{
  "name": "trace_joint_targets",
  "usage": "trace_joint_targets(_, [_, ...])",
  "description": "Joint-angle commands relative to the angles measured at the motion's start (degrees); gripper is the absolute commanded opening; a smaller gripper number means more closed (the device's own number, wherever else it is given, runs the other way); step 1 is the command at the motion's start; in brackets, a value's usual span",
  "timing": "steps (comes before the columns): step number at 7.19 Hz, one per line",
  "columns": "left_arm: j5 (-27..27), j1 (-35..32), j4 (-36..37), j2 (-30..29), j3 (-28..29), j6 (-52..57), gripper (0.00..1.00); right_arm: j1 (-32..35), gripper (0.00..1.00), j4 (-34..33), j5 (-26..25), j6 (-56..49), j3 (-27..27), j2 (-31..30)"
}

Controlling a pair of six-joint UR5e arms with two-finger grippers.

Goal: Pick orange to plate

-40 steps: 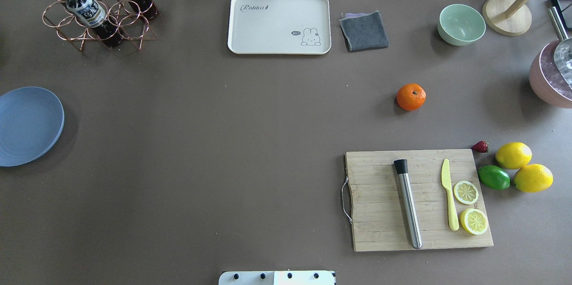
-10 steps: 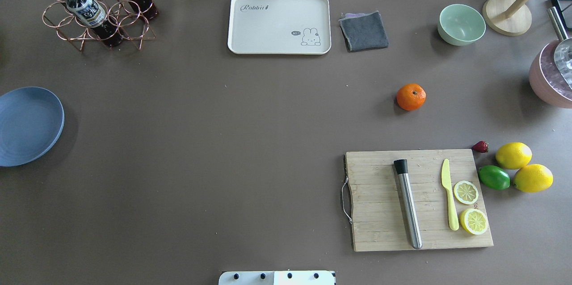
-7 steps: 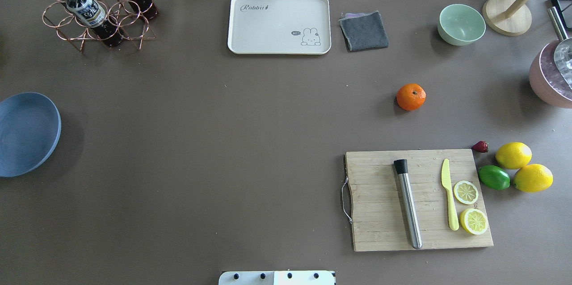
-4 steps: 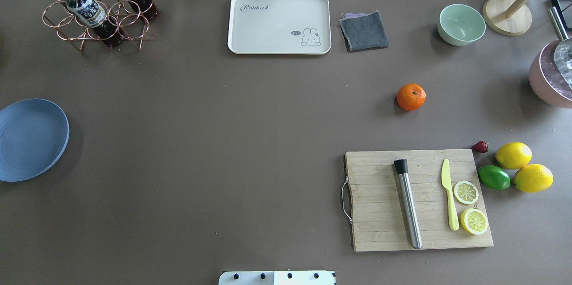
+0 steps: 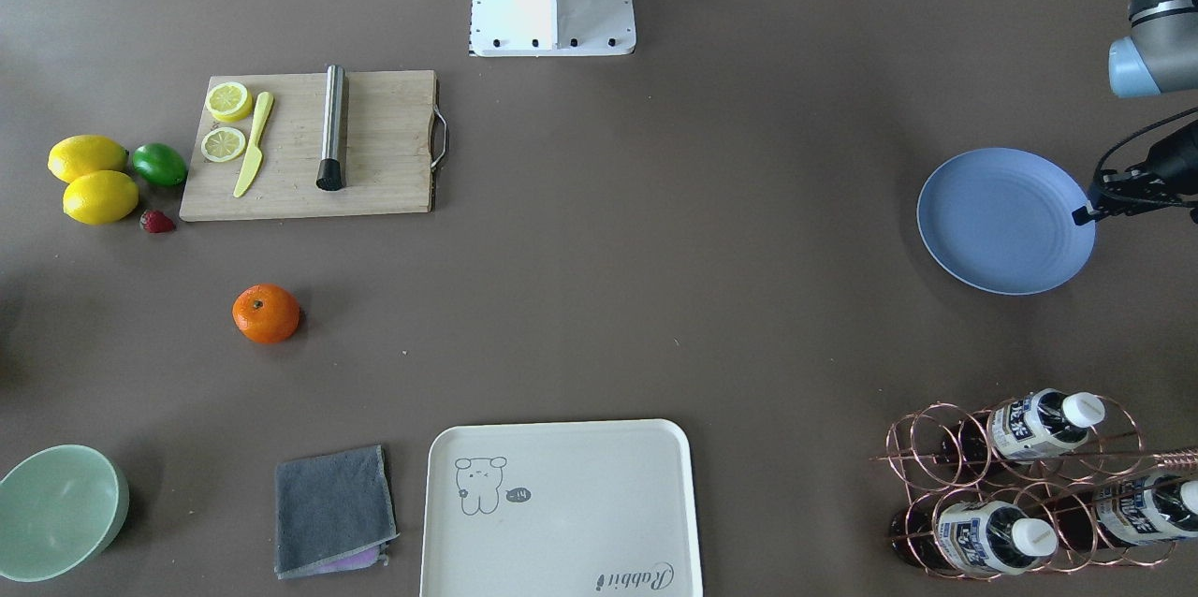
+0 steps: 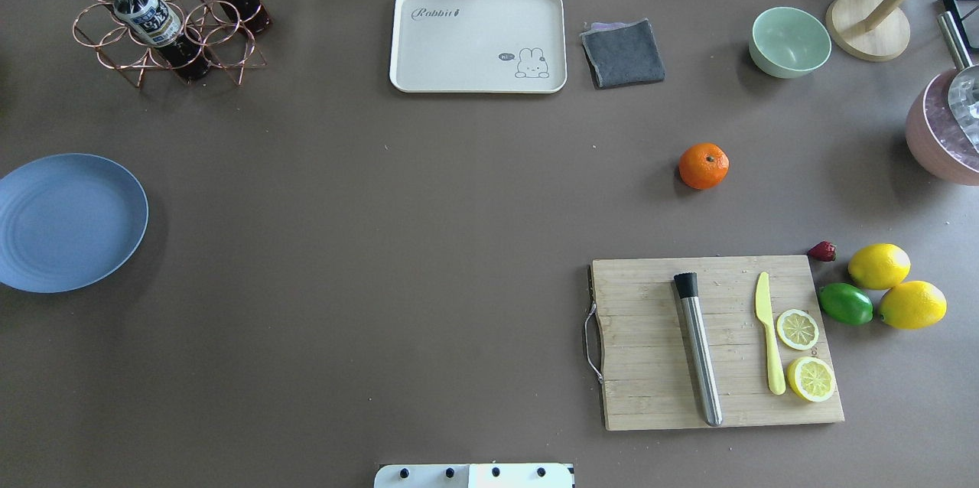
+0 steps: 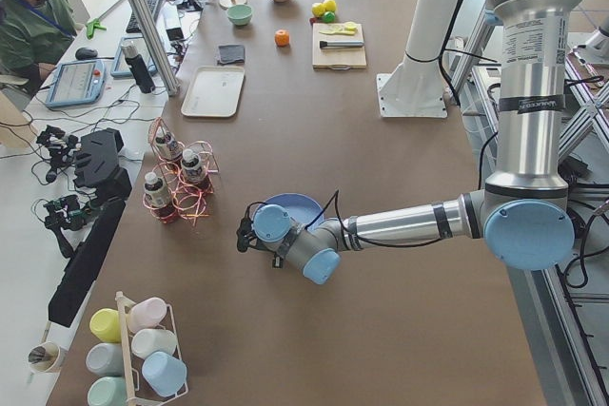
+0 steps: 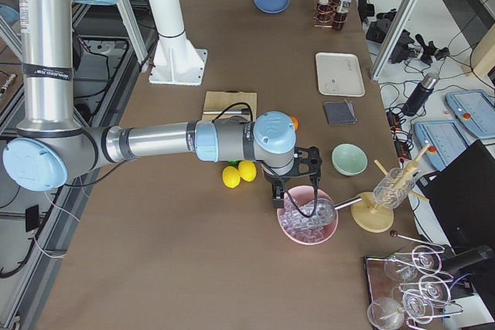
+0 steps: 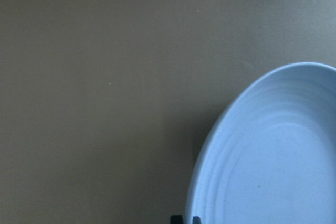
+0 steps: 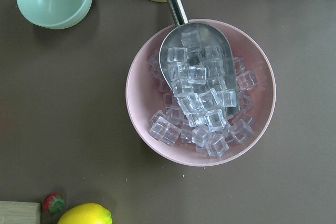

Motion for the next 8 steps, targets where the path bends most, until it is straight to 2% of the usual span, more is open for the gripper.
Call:
trace_joint_targets(1, [-4.4,-0.9,0.5,-1.2,-4.8,-7.4,0.00,-0.1,1.00,0.1,1.7,0.3,0.0,-0.4])
trace_joint_targets(3, [-4.0,0.0,0.3,-1.9,-11.6,-18.0,0.00,-0.3,1.00,0.1,2.4,3.0,0.8,-0.1])
trace_joint_targets(4, [-2.5,3.0,0.3,-1.9,-16.9,-24.8,0.00,-2.4,1.00,0.1,2.0,3.6,1.8,0.1])
trace_joint_targets(5, [4.1,8.8,0.3,-2.3,-22.0,-32.2,0.00,-3.9,1.00,0.1,1.7,4.1,1.4,2.5])
trace_joint_targets(6, [9.9,15.1,0.4,-4.4,-23.8,-37.7,0.00,-6.5,1.00,0.1,1.5,6.9,1.3,4.9])
trace_joint_targets(8, [17.9,23.4,3.2,-12.2,-24.1,-48.0,0.00,-13.0,1.00,0.1,-1.4,17.2,1.6,10.8])
